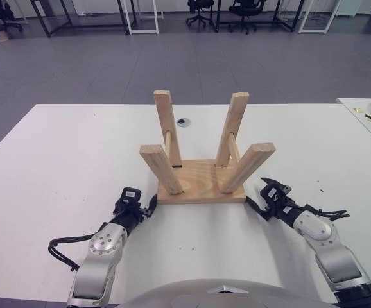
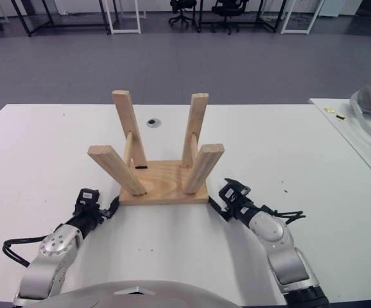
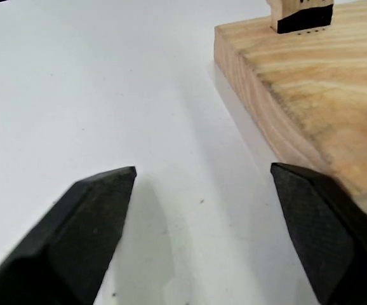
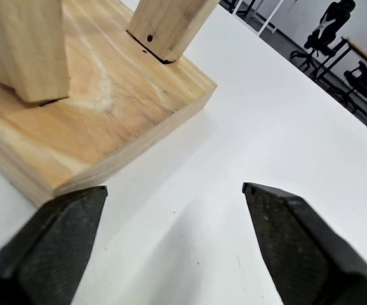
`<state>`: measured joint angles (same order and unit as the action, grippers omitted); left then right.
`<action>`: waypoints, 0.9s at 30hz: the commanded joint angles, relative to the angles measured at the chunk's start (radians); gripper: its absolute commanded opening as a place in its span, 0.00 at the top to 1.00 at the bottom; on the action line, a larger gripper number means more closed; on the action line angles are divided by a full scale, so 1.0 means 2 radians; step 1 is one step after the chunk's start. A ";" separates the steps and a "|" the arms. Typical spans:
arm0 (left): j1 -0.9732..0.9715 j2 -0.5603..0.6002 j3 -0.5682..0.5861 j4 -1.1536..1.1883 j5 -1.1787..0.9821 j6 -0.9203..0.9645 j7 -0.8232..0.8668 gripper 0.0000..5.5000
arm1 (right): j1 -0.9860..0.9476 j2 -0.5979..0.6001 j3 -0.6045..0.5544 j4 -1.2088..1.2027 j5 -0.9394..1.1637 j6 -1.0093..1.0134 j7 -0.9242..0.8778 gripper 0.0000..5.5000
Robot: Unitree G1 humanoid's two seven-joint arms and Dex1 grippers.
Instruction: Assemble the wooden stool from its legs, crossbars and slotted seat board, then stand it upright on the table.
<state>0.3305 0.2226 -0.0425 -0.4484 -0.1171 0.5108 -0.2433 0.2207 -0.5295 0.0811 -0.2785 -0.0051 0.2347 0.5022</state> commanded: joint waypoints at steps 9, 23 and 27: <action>-0.069 0.144 0.025 -0.161 -0.094 0.086 -0.119 0.28 | -0.042 -0.081 -0.081 -0.183 0.201 0.100 0.133 0.27; -0.120 0.125 0.117 -0.080 -0.085 0.053 -0.076 0.28 | -0.039 -0.090 -0.107 -0.126 0.208 0.094 0.144 0.27; -0.080 0.161 0.166 -0.005 -0.087 -0.016 -0.128 0.28 | -0.020 -0.109 -0.117 -0.083 0.188 0.068 0.166 0.27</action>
<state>0.1183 0.5008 0.2439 -0.5426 -0.2994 0.5168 -0.4381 0.1713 -0.7142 -0.1384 -0.4713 0.3838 0.3903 0.8045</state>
